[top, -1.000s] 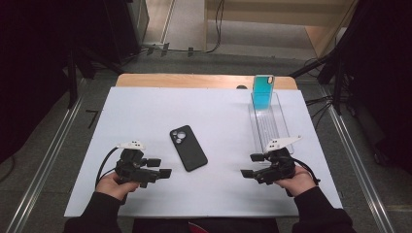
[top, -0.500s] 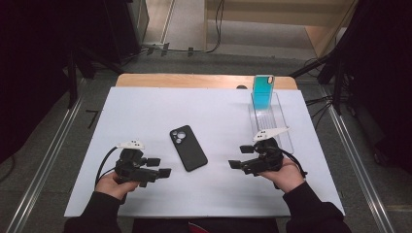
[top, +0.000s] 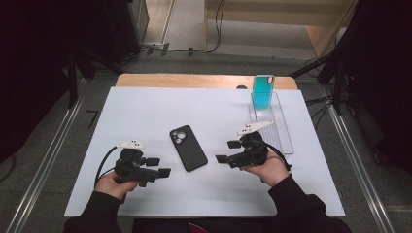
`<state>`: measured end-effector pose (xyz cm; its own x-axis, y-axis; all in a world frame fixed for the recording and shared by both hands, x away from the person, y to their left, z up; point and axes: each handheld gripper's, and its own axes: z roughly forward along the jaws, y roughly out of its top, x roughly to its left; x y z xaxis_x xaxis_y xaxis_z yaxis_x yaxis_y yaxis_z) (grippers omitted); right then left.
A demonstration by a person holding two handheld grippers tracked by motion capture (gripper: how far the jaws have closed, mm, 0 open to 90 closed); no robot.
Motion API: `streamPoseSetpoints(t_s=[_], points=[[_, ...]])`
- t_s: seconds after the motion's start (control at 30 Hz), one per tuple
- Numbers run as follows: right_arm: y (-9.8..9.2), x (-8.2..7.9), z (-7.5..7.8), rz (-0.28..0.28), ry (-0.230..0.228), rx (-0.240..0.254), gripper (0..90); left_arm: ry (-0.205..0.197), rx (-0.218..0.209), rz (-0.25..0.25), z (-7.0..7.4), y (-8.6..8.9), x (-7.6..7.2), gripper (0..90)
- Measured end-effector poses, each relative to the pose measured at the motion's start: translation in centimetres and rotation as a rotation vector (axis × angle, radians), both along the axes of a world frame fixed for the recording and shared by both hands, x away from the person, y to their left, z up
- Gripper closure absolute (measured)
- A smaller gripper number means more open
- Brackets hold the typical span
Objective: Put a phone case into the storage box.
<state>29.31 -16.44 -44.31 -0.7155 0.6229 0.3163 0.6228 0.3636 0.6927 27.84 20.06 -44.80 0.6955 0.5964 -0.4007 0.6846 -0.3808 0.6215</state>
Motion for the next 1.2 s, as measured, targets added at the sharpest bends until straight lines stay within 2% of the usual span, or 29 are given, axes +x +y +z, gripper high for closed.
streamPoseSetpoints(t_s=[0.3,0.47,0.67,0.87,0.97,1.2], points=[[2.3,1.2,-0.5,0.021,0.005,-0.011,21.1,-0.001,0.001,-0.001,0.0,0.0,0.0,28.5],[3.2,1.9,-0.6,0.008,0.004,-0.013,21.1,-0.001,0.0,0.002,0.1,0.1,0.0,28.5],[4.6,2.7,-0.8,0.022,-0.008,-0.028,21.7,0.0,0.002,0.001,0.1,0.1,0.0,28.4],[5.9,3.6,-1.0,-0.012,-0.001,-0.039,21.6,0.0,-0.001,0.004,0.0,0.2,0.0,28.5],[6.5,4.1,-1.0,-0.006,-0.01,-0.036,21.7,-0.001,0.004,0.008,0.1,0.2,0.0,28.5],[8.0,5.2,-1.4,-0.044,-0.004,-0.074,17.6,0.001,0.003,0.008,0.0,0.2,0.0,28.4]])
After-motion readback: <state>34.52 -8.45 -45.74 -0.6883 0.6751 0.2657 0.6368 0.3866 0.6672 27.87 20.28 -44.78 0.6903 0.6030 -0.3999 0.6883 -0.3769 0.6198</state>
